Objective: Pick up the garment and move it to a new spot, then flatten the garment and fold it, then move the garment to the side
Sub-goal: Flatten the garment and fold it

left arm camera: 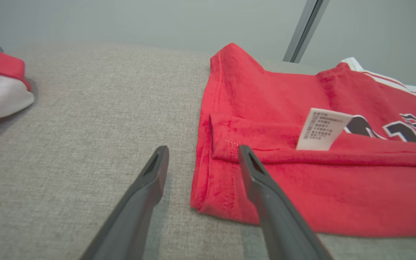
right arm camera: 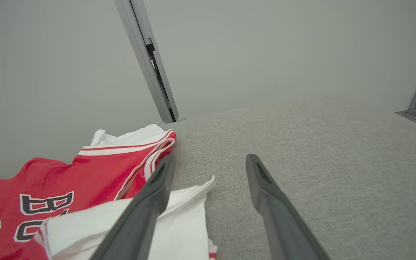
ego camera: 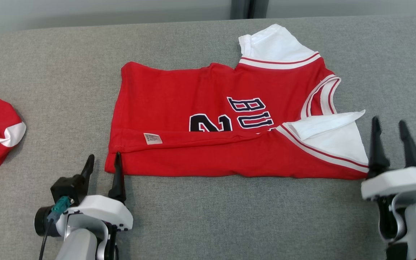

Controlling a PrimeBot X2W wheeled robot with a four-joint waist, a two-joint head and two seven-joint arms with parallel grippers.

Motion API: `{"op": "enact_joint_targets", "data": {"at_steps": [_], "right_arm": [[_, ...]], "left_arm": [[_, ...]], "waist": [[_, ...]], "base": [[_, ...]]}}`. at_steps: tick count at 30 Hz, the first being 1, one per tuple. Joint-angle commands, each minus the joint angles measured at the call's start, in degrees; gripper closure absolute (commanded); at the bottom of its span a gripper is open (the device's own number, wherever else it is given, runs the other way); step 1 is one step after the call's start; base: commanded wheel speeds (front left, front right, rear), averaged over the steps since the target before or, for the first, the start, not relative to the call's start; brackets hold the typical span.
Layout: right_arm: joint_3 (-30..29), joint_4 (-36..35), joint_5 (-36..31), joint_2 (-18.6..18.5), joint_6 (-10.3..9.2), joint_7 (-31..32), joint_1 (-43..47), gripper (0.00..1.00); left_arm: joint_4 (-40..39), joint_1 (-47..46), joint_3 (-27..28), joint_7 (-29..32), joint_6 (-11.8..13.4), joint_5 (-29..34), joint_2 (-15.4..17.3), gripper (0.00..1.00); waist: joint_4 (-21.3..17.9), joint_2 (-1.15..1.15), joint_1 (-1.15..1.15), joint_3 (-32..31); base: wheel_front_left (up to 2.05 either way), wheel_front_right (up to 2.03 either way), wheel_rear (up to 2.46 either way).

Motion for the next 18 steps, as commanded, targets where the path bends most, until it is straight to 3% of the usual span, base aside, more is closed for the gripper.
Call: {"op": "enact_joint_targets", "data": {"at_steps": [1,7,18], "right_arm": [[0.43,-0.22,0.61,-0.45,-0.02,-0.06,1.17,0.0],[5.92,0.86,0.93,-2.33,-0.02,-0.06,5.94,0.0],[8.31,9.89,0.56,-2.41,-0.02,0.07,5.93,0.0]], "left_arm": [[-0.35,0.48,-0.08,-0.01,0.2,-0.01,0.31,0.0],[-0.08,1.82,-1.04,-0.01,0.62,0.08,0.31,0.0],[0.37,1.92,-1.94,-0.01,0.05,0.01,0.29,0.0]], "waist": [[-0.07,0.0,0.0,-0.08],[-0.68,0.0,0.0,-0.08],[0.42,0.0,0.0,-0.18]], "base": [[0.0,0.0,0.0],[0.0,0.0,0.0],[0.0,0.0,0.0]]}}
